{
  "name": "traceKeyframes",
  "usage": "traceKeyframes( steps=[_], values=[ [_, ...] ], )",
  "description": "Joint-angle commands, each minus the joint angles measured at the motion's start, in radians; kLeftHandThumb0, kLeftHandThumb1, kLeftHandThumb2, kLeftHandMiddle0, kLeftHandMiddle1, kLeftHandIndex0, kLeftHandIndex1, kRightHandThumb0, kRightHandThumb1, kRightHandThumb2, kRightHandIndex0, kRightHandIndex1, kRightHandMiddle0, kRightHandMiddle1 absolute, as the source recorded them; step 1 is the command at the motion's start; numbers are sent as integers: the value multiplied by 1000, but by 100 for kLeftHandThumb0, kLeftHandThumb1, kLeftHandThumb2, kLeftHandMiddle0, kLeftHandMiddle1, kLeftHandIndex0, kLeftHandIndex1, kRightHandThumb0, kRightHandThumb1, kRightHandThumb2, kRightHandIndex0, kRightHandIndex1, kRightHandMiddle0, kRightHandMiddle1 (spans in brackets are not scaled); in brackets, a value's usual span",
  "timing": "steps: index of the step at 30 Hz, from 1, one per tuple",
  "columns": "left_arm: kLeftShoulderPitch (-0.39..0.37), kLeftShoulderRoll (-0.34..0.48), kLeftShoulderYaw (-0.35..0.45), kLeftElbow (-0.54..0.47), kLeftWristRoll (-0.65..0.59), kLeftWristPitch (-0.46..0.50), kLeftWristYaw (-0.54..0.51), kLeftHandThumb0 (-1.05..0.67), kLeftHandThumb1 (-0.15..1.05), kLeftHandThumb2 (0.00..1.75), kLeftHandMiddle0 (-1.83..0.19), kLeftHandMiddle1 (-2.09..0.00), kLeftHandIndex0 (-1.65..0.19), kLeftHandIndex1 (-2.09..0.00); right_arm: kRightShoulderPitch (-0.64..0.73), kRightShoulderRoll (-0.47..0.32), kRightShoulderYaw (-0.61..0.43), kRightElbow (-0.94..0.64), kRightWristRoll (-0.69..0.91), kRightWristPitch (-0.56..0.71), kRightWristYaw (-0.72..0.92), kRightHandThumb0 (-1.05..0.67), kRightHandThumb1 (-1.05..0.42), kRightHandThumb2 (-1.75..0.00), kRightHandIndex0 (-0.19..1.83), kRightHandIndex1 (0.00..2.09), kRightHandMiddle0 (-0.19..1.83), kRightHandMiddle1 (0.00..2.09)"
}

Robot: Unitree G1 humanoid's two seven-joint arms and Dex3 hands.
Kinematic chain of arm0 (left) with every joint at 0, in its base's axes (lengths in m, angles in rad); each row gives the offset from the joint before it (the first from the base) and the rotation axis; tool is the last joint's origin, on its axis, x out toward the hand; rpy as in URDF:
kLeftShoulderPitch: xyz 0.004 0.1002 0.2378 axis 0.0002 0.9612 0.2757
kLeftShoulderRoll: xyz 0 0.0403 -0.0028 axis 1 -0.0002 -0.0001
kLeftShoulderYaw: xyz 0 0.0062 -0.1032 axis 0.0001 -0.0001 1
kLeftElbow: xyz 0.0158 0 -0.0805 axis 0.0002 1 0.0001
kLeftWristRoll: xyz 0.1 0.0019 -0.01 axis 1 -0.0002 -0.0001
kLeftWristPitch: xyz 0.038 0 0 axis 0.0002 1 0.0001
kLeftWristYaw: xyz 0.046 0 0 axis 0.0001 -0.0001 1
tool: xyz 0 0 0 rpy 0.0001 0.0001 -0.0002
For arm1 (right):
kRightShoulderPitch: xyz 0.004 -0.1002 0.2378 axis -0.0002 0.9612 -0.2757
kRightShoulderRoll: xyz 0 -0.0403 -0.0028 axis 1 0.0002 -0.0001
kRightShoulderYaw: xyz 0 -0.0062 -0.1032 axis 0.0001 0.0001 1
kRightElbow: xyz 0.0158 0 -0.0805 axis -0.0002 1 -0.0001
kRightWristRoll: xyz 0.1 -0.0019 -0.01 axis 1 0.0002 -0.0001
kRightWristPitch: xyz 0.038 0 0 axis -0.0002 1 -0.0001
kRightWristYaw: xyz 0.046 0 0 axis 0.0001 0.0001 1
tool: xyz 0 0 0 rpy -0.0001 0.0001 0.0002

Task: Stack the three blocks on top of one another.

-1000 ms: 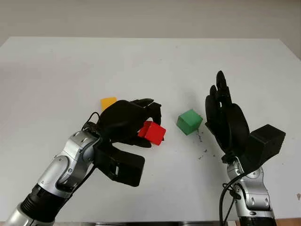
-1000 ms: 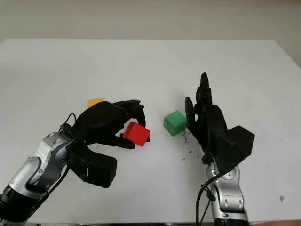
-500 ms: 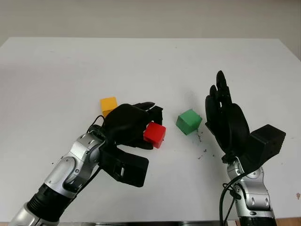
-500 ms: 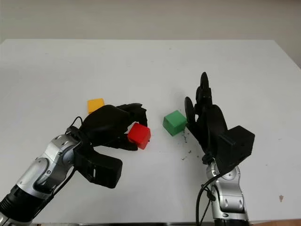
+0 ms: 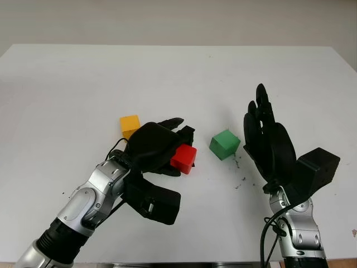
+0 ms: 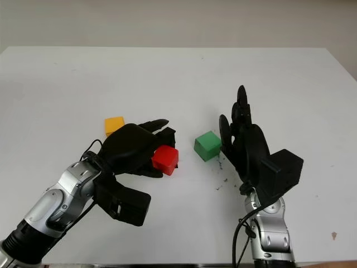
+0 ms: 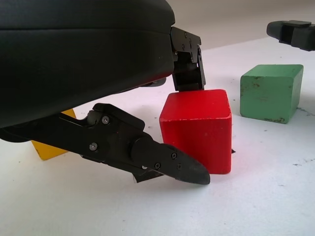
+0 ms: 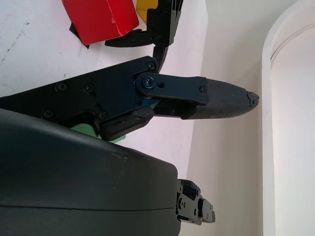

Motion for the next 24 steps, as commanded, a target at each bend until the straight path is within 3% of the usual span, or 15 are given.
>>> traceKeyframes(
  steps=[1,9,15,24],
  values=[
    [14,6,-10,10,19,10,2,-36,100,5,-21,-6,-20,-163,6,-1,-4,-26,2,6,-5,-84,-105,-53,-19,1,-19,5],
    [21,10,-11,4,58,23,10,-38,99,5,-23,-6,-21,-160,6,-4,-3,-35,8,24,-4,-83,-105,-52,-19,1,-19,5],
    [19,11,-9,-2,80,42,-8,-38,98,5,-22,-5,-20,-146,7,-5,-3,-31,4,17,-5,-84,-105,-52,-19,1,-19,5],
    [21,12,-4,-9,78,50,-21,-40,96,5,-24,-6,-30,-152,4,-7,-2,-25,2,15,0,-84,-105,-52,-19,0,-19,5]
  ],
)
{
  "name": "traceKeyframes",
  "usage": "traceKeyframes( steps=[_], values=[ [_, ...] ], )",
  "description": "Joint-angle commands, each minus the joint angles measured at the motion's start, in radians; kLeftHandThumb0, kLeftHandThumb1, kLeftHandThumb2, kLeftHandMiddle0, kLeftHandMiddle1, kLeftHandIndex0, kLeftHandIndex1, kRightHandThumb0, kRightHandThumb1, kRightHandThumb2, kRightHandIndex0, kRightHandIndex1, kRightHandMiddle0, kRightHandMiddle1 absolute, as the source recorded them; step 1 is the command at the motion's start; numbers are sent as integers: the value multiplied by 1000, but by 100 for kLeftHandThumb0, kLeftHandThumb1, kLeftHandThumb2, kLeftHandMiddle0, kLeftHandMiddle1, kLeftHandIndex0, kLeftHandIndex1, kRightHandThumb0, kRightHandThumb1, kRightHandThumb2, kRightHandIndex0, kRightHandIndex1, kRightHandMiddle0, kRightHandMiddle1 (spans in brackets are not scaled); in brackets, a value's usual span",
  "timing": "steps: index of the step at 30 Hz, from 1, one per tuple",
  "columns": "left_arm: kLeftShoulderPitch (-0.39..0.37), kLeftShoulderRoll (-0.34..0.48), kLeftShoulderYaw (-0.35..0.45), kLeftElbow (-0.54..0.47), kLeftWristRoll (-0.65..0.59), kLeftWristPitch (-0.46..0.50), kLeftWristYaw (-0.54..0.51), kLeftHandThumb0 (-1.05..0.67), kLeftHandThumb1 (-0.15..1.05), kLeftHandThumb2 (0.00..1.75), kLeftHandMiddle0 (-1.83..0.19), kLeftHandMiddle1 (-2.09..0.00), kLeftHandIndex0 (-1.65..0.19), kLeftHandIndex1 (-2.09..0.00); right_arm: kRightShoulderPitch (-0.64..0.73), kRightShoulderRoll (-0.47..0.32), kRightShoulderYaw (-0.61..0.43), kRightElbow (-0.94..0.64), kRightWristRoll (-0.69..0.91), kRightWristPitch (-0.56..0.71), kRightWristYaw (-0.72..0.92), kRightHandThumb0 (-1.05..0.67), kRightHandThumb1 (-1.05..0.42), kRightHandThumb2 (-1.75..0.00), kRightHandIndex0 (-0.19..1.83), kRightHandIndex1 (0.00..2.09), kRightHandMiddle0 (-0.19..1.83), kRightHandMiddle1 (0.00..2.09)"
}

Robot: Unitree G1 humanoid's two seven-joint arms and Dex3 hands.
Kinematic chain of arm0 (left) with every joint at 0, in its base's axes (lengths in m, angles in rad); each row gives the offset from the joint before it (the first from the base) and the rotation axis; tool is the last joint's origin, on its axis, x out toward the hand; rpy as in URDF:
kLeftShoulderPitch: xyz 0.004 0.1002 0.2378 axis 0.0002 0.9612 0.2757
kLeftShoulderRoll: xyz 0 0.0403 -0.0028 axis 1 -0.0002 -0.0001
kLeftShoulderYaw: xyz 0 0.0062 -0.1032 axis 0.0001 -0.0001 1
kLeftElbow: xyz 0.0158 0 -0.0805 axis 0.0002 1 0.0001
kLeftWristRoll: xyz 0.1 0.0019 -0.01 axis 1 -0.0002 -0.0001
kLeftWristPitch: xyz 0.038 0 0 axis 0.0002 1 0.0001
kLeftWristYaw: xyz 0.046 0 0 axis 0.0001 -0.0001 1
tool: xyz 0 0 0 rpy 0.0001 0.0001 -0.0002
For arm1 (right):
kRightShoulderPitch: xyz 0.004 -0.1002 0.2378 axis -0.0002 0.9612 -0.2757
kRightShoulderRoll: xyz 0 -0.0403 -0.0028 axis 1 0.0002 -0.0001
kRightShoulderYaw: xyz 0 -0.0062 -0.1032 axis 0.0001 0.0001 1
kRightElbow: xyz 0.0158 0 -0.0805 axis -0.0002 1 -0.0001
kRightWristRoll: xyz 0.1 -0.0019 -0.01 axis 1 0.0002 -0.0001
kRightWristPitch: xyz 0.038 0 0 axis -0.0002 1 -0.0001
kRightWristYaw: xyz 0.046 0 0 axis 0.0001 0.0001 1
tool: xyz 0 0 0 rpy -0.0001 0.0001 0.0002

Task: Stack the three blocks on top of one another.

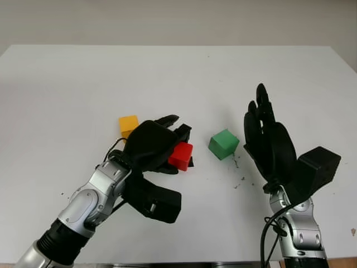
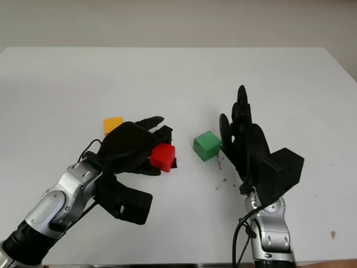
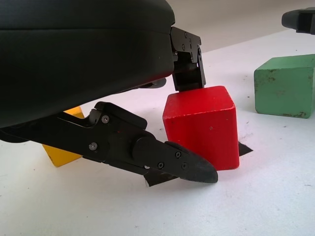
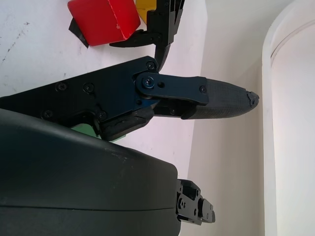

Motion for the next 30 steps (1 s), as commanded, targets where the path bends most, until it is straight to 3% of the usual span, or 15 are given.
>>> traceKeyframes(
  steps=[1,3,4,6,8,14,21,27,30],
  values=[
    [21,11,2,1,-4,8,-16,-42,97,6,-22,-5,-25,-149,3,-5,-2,-6,-3,-11,-1,-84,-105,-53,-19,0,-19,5],
    [29,7,7,-11,-16,14,-23,-51,97,5,-14,-4,-14,-109,1,-1,-3,-6,-1,-9,-4,-85,-105,-53,-19,1,-18,5],
    [32,6,9,-19,-23,16,-30,-59,97,5,-7,-5,-12,-69,0,0,-3,-6,-1,-7,-5,-84,-105,-52,-19,1,-18,5],
    [39,6,15,-37,-37,22,-48,-69,99,6,7,-3,-2,-22,0,-1,-3,-8,0,-1,-5,-84,-105,-51,-19,2,-18,5],
    [45,6,25,-62,-61,35,-79,-76,101,6,15,-1,9,-8,1,1,-3,-13,5,4,-5,-84,-105,-50,-19,2,-18,5],
    [62,14,95,-158,-191,54,-159,-89,99,5,19,0,19,0,1,0,-5,-19,5,16,-9,-83,-105,-49,-19,3,-18,5],
    [86,50,238,-333,-397,98,-262,-94,96,5,19,0,19,0,1,0,-5,-17,11,14,-6,-82,-105,-48,-19,3,-17,6],
    [104,64,425,-380,-545,48,-144,-88,103,7,19,0,19,0,-2,4,-2,-15,10,16,-9,-83,-105,-47,-19,3,-17,5],
    [92,70,485,-350,-508,57,-40,-81,104,7,12,-5,11,-5,-4,3,0,-11,7,14,-10,-82,-105,-48,-19,2,-18,5]
  ],
)
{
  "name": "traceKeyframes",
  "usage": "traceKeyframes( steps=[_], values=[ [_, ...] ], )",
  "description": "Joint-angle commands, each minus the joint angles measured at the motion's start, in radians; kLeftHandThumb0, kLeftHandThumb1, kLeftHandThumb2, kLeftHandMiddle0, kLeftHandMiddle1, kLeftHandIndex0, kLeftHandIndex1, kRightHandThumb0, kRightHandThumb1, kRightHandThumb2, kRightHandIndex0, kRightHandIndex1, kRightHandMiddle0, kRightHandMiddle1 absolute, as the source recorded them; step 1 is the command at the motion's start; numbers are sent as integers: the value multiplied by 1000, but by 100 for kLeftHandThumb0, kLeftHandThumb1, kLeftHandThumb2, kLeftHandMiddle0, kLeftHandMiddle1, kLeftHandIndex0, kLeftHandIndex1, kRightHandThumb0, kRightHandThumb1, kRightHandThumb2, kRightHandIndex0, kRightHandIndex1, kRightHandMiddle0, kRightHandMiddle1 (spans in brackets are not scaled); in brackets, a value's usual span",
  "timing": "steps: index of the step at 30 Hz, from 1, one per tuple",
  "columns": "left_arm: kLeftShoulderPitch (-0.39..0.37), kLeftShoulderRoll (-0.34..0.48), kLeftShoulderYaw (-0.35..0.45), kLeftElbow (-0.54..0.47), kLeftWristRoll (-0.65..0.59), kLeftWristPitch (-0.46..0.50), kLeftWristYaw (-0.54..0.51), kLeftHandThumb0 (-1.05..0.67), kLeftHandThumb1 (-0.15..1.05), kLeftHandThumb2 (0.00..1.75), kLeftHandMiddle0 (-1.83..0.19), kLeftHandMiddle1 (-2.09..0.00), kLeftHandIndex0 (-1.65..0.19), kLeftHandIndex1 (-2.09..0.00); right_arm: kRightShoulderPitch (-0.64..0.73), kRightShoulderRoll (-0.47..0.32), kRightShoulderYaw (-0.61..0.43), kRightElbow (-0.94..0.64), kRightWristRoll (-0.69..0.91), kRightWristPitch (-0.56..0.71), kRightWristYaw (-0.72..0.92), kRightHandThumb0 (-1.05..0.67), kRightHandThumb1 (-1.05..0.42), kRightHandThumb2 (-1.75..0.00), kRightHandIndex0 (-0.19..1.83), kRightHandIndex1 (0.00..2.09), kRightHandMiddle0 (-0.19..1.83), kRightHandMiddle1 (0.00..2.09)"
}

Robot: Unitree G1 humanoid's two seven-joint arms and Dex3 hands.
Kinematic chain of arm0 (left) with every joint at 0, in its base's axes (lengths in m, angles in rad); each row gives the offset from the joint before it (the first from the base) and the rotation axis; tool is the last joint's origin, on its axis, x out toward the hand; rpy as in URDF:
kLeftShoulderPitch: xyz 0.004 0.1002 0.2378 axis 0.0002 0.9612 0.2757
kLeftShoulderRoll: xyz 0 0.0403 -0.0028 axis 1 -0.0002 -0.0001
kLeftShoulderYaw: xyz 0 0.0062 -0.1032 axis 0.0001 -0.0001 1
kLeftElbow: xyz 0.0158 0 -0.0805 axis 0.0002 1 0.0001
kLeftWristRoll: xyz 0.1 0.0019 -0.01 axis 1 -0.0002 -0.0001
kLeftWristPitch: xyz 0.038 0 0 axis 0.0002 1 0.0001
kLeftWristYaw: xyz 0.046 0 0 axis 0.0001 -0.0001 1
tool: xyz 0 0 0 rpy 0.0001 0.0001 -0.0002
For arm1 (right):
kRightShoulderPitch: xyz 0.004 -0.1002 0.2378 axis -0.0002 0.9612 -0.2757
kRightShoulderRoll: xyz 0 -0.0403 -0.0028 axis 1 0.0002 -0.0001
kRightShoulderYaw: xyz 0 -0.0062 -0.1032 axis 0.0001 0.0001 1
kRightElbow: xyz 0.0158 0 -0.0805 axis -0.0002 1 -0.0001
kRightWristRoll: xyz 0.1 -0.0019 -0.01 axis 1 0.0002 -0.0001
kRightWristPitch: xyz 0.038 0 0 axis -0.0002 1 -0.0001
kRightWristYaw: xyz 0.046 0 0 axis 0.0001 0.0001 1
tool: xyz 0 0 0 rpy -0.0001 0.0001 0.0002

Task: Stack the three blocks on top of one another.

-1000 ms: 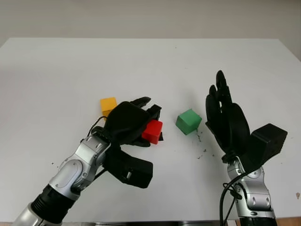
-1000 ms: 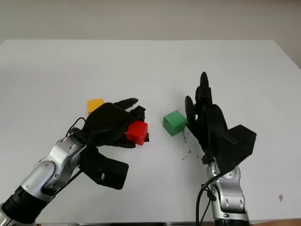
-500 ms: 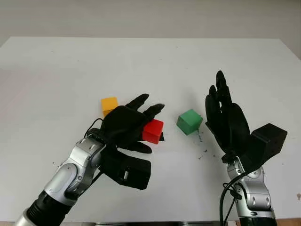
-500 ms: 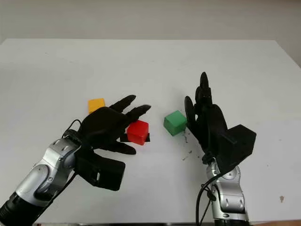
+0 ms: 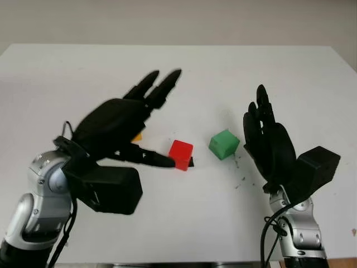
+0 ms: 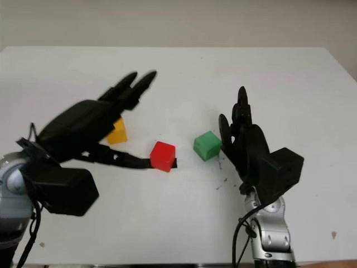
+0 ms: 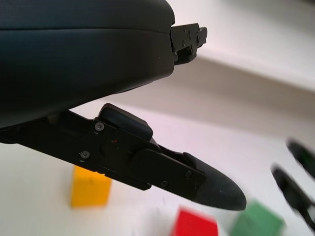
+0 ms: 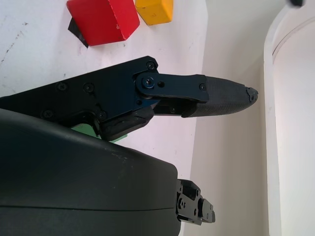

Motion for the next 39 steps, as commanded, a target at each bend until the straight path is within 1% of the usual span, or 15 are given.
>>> traceKeyframes(
  steps=[1,4,7,10,12,15,18,21,25,28,30,31,33,35,39],
  values=[
    [-16,19,33,24,39,25,39,-79,102,6,7,-7,3,-8,-5,1,-1,-8,0,2,-3,-83,-105,-48,-19,3,-17,5],
    [-53,71,38,80,93,79,28,-77,99,5,2,-8,-5,-10,-9,0,1,-6,-4,2,-6,-84,-105,-48,-19,3,-17,5],
    [-111,128,10,164,155,142,-18,-83,99,5,-3,-8,-13,-12,-11,-7,-1,1,-11,-16,-2,-85,-105,-52,-19,2,-18,5],
    [-150,145,-32,227,182,175,-50,-84,98,5,-7,-8,-17,-11,-15,-11,-6,11,-10,-27,4,-83,-105,-54,-19,2,-19,5],
    [-170,146,-66,276,200,177,-46,-90,100,6,-10,-8,-20,-11,-17,-14,-6,10,-10,-23,7,-82,-105,-53,-19,0,-19,4],
    [-204,141,-113,343,210,211,-81,-91,100,6,-7,-5,-18,-9,-22,-15,-5,11,-17,-23,8,-81,-105,-52,-19,0,-19,3],
    [-228,139,-145,403,190,230,-119,-90,101,6,-1,-3,-14,-6,-20,-16,-9,10,-15,-23,11,-81,-105,-52,-19,0,-19,4],
    [-251,135,-166,454,147,224,-151,-90,101,6,3,-3,-11,-4,-21,-18,-13,7,-17,-20,7,-83,-105,-52,-18,2,-17,5],
    [-270,132,-184,507,79,183,-169,-87,99,5,3,-4,-12,-5,-24,-16,-16,4,-18,-14,3,-83,-105,-50,-17,3,-16,6],
    [-279,138,-203,530,60,165,-179,-89,98,5,1,-5,-12,-5,-29,-16,-17,7,-21,-13,0,-83,-105,-49,-17,4,-16,6],
    [-281,138,-221,551,70,157,-164,-88,97,4,2,-5,-11,-5,-30,-16,-20,6,-18,-9,3,-83,-105,-48,-17,4,-15,6],
    [-281,137,-228,559,76,155,-154,-84,94,4,5,-4,-10,-5,-30,-17,-20,5,-17,-8,3,-82,-105,-48,-17,4,-15,6],
    [-281,135,-239,574,93,155,-129,-81,92,3,6,-4,-10,-4,-29,-17,-22,2,-17,-4,3,-82,-105,-48,-17,4,-15,6],
    [-280,123,-261,611,131,156,-68,-80,91,3,6,-4,-11,-5,-31,-15,-23,0,-16,0,1,-82,-105,-48,-17,4,-15,6],
    [-286,111,-287,663,170,152,3,-77,90,4,4,-5,-16,-8,-33,-10,-25,0,-17,1,-9,-82,-105,-46,-15,5,-14,6]
  ],
)
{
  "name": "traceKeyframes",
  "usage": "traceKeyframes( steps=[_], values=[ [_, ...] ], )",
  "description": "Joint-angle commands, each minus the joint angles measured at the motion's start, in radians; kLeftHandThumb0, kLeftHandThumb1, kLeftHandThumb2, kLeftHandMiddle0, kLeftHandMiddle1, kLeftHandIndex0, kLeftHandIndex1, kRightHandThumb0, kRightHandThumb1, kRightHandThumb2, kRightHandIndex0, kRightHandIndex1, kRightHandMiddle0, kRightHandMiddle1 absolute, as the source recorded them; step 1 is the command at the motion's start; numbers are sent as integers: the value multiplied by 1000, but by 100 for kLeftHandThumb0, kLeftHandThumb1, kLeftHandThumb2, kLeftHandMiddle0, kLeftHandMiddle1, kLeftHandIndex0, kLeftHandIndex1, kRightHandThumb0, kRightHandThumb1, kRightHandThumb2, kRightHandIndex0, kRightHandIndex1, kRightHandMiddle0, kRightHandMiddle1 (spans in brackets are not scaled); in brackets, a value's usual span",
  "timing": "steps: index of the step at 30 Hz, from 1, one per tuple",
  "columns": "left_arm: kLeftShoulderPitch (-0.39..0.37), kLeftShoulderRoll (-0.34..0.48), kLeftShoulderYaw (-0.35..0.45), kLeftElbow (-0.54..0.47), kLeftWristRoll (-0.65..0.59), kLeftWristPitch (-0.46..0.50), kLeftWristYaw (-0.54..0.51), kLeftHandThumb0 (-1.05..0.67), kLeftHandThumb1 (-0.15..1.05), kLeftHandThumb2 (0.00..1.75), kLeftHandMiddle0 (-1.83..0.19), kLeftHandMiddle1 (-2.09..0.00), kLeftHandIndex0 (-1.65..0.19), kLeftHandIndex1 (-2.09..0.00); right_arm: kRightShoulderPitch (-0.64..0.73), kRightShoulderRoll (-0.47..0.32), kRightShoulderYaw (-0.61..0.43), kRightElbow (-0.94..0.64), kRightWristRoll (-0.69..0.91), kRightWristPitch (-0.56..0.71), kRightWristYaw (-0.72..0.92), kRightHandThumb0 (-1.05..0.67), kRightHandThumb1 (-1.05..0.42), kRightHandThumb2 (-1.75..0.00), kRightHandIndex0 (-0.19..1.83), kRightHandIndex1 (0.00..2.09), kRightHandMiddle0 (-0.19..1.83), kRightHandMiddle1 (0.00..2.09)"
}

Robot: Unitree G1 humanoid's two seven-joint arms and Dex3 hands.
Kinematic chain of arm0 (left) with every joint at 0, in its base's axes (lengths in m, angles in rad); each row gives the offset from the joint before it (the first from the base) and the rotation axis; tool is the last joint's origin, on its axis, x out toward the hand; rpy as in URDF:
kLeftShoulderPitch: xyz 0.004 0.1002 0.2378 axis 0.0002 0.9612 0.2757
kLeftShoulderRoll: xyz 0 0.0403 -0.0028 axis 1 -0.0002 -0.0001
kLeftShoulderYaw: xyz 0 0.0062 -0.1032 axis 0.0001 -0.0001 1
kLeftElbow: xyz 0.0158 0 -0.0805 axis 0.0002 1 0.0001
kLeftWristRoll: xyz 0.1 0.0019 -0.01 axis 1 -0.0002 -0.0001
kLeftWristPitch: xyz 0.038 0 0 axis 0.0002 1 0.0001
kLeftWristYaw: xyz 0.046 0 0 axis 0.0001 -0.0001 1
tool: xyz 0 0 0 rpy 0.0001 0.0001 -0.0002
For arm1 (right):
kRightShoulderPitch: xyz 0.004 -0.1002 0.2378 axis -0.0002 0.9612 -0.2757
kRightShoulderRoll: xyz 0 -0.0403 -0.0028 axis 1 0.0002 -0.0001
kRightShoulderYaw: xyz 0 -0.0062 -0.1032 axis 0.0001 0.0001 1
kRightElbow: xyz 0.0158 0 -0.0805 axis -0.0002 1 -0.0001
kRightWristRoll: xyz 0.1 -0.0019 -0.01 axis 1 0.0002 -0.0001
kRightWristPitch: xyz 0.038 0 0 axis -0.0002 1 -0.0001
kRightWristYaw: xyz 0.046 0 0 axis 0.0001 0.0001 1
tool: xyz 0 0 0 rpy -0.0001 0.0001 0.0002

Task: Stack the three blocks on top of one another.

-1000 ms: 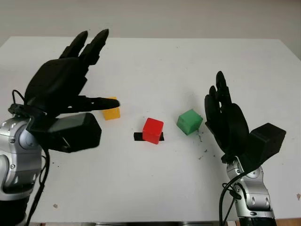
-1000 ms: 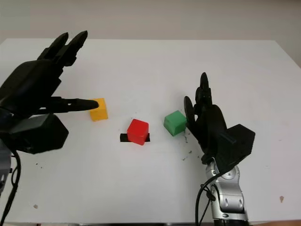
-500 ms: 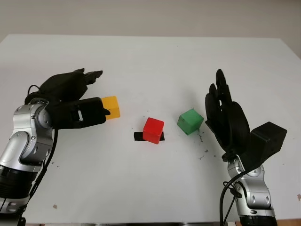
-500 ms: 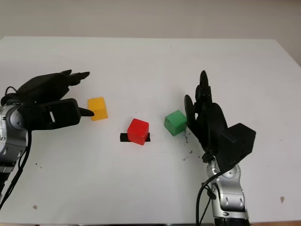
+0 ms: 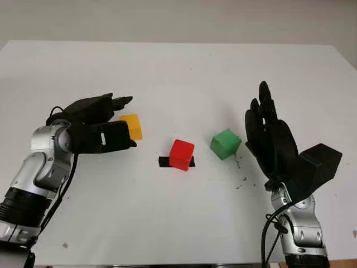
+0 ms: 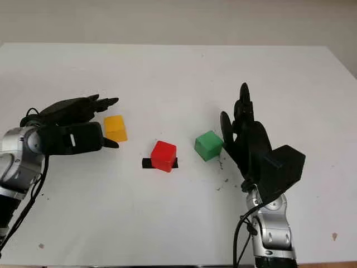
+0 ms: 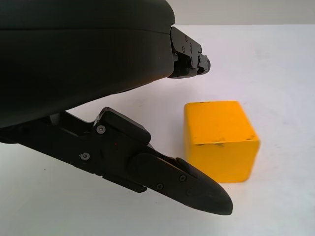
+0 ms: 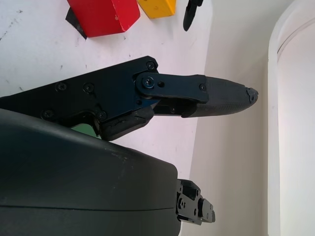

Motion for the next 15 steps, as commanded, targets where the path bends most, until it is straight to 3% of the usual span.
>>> traceKeyframes(
  steps=[1,8,15],
  values=[
    [-19,-10,-16,27,15,-7,38,-76,90,5,3,-6,-19,-9,-15,-5,-7,-10,3,6,-4,-83,-105,-46,-15,5,-13,6],
    [-27,-25,-61,111,106,-21,209,-75,90,5,-10,-9,-39,-17,-14,-11,-6,-13,5,10,-7,-83,-105,-45,-15,5,-13,6],
    [-28,-37,-47,150,64,-60,238,-75,93,6,-15,-7,-48,-22,-11,-13,-6,-13,3,8,-6,-82,-105,-46,-16,5,-13,6]
  ],
)
